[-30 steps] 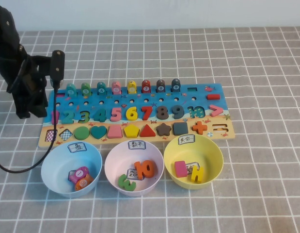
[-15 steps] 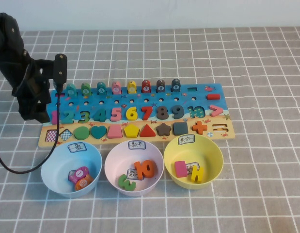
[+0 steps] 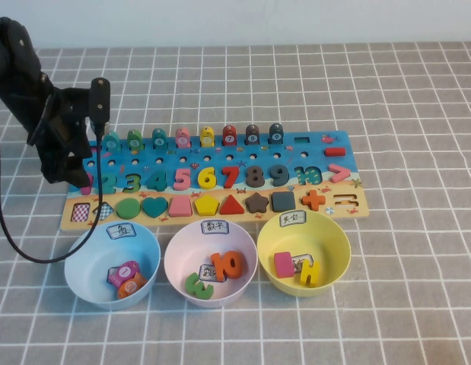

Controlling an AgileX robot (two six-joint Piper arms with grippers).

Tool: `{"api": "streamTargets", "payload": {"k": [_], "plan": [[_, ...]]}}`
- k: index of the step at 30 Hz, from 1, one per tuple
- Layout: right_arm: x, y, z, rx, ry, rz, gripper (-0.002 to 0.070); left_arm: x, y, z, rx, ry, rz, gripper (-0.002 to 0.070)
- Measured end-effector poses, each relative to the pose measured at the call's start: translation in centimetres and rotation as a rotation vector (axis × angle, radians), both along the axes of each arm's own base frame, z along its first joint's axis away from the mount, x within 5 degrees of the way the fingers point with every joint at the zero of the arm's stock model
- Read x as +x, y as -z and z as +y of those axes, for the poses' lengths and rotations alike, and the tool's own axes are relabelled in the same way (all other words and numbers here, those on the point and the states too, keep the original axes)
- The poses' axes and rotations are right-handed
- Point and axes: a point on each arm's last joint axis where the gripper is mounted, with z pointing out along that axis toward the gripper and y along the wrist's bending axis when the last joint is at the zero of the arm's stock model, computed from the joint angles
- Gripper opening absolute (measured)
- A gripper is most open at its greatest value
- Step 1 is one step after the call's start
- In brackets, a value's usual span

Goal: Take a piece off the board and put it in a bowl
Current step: Pick up the "number 1"

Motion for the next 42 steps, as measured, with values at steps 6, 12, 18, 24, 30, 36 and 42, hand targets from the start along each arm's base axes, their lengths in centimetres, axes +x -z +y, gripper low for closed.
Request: {"api": "streamTargets", "payload": {"k": [6, 12, 18, 24, 30, 36, 42], "plan": [[0.0, 0.0, 0.0, 0.0, 0.0, 0.0, -0.0018, -0.1, 0.7, 0.0, 0.001, 0.01, 0.043, 0.0428], [0.0, 0.0, 0.0, 0.002, 0.0, -0.002, -0.0018, -0.1, 1.2, 0.0, 0.003, 0.017, 0.057, 0.0428], [0.0, 0.0, 0.0, 0.002, 0.0, -0.004, -0.0018, 0.1, 2.3, 0.0, 0.011, 0.02, 0.08, 0.0428], [0.0, 0.0, 0.0, 0.002, 0.0, -0.004, -0.0018, 0.2, 2.7, 0.0, 0.013, 0.021, 0.081, 0.0428], [0.0, 0.0, 0.0, 0.002, 0.0, -0.004, -0.0018, 0.3, 2.6, 0.0, 0.012, 0.021, 0.078, 0.0428], [0.0, 0.0, 0.0, 0.002, 0.0, -0.005, -0.0018, 0.3, 2.5, 0.0, 0.014, 0.022, 0.076, 0.0365], [0.0, 0.0, 0.0, 0.002, 0.0, -0.005, -0.0018, 0.4, 2.6, 0.0, 0.014, 0.021, 0.074, 0.0318]]}}
